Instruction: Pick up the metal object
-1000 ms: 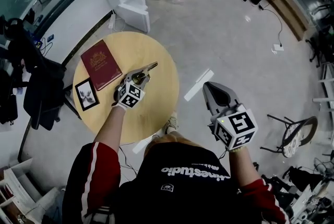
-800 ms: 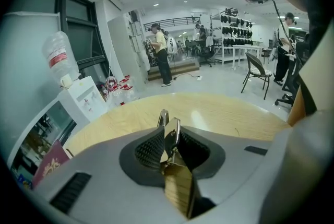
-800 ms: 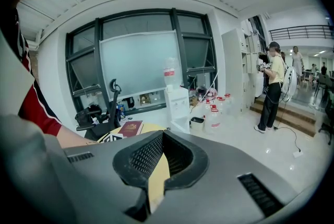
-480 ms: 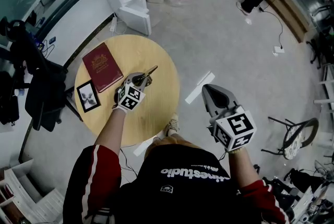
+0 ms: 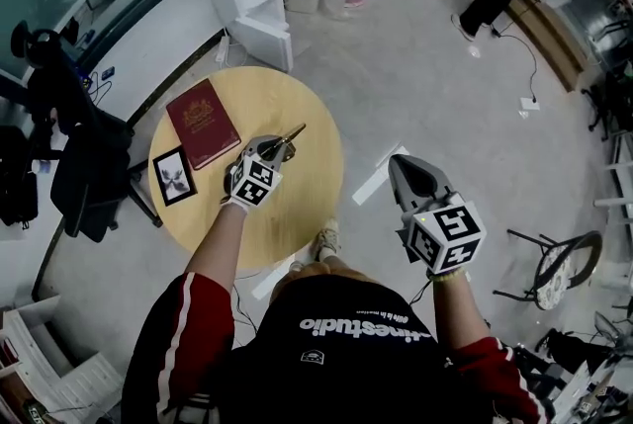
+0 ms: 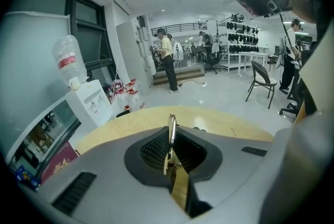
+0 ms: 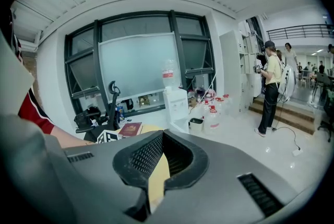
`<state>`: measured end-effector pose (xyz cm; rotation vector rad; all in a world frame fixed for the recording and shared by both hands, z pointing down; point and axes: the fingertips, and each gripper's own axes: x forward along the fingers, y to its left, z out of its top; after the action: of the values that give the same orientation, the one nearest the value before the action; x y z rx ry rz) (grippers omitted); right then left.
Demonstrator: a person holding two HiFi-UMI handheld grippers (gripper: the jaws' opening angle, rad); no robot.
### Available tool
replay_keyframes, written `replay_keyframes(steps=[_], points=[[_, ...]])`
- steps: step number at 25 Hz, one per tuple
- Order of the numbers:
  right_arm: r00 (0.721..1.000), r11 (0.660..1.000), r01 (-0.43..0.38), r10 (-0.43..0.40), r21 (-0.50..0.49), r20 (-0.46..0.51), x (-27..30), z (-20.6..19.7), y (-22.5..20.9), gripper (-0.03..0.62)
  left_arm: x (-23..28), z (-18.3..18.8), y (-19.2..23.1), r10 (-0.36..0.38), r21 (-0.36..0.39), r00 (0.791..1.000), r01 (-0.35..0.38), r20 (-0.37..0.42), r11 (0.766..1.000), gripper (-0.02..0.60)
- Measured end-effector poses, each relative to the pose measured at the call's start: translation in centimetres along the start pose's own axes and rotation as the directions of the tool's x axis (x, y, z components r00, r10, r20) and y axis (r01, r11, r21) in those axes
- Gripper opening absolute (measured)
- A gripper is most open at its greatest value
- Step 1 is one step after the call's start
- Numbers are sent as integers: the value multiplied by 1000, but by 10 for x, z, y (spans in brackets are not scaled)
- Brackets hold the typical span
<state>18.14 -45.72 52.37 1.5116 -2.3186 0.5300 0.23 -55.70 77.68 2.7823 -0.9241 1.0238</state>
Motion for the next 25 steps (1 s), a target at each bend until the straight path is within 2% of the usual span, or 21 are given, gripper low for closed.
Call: replay_keyframes(steps=[10,15,19,25], points=[[1000,1000,3,-3,-13,-5,2,-3,14,28,-51,29,0,54,-53,996,-50,75,997,31],[1000,1000,-6,6,6,1,-3,-4,31,28,-83,46,-4,50,-103,988,-35,146,994,31],[1000,1000,-1,1,-19,8,-9,-1,47,28,-116,64,-10,63,-105,978,-43,199,994,31],[1000,999,-4,5,-40,12,-23,1,79,28,-162,65,-18,111,-198,963,-62,247,978,31]])
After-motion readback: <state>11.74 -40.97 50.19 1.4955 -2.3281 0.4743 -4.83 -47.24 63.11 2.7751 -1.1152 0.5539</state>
